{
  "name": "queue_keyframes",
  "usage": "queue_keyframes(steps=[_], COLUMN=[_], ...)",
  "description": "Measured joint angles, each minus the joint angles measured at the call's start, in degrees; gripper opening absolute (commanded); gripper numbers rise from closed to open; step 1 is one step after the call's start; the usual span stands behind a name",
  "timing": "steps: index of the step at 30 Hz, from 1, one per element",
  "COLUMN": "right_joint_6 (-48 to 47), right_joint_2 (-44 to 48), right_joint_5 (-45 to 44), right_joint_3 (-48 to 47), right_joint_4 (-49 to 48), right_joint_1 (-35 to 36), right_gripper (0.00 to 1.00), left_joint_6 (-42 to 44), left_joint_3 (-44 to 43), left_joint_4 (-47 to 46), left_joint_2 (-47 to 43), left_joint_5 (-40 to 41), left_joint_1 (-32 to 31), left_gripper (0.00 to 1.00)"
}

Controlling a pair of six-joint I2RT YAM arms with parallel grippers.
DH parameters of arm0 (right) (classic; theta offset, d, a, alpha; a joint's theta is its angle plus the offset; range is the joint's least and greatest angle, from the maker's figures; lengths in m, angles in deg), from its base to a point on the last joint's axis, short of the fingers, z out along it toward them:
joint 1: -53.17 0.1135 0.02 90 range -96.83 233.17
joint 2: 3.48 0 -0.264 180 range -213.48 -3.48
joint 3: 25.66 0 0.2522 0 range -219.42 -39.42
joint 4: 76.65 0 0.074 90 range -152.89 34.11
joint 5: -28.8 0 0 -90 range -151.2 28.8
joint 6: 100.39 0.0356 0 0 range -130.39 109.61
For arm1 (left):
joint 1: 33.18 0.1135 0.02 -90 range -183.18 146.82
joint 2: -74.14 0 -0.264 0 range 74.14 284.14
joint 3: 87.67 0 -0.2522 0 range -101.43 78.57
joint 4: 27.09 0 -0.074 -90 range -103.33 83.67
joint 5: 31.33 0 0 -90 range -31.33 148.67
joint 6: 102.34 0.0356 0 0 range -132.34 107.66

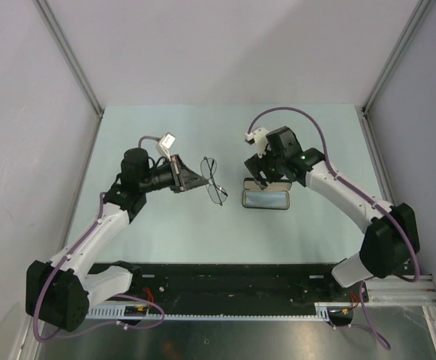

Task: Organize the sunglasses
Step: Close the right temple of the sunglasses at the center of the board, then rotate the opened sunglasses case at the center of the board.

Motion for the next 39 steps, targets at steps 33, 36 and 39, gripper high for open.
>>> queue_keyframes(steps=[33, 36, 39], right_joint_6=[-21.75, -21.88, -21.94], right_joint_2=[-19.21, -20.61, -21.88], right_joint_5=[4.92, 5.95, 6.93], right_joint_3=[-8.68, -9.77, -10.54], right_joint_4=[1.84, 3.72, 5.99], right_joint_1=[-2.54, -2.71, -2.75], right_gripper=[0.52, 0.5, 0.48], left_joint_6=[2.97, 3.1, 3.56], left_joint_3=[1.99, 2.14, 2.16], left_joint_4=[4.63, 4.74, 4.76], left_joint_2=[3.43, 3.48, 3.5], left_joint_5=[0.74, 0.74, 0.7], left_joint_1=[1.29, 1.31, 1.31], left_gripper=[0.0, 0.0, 0.0])
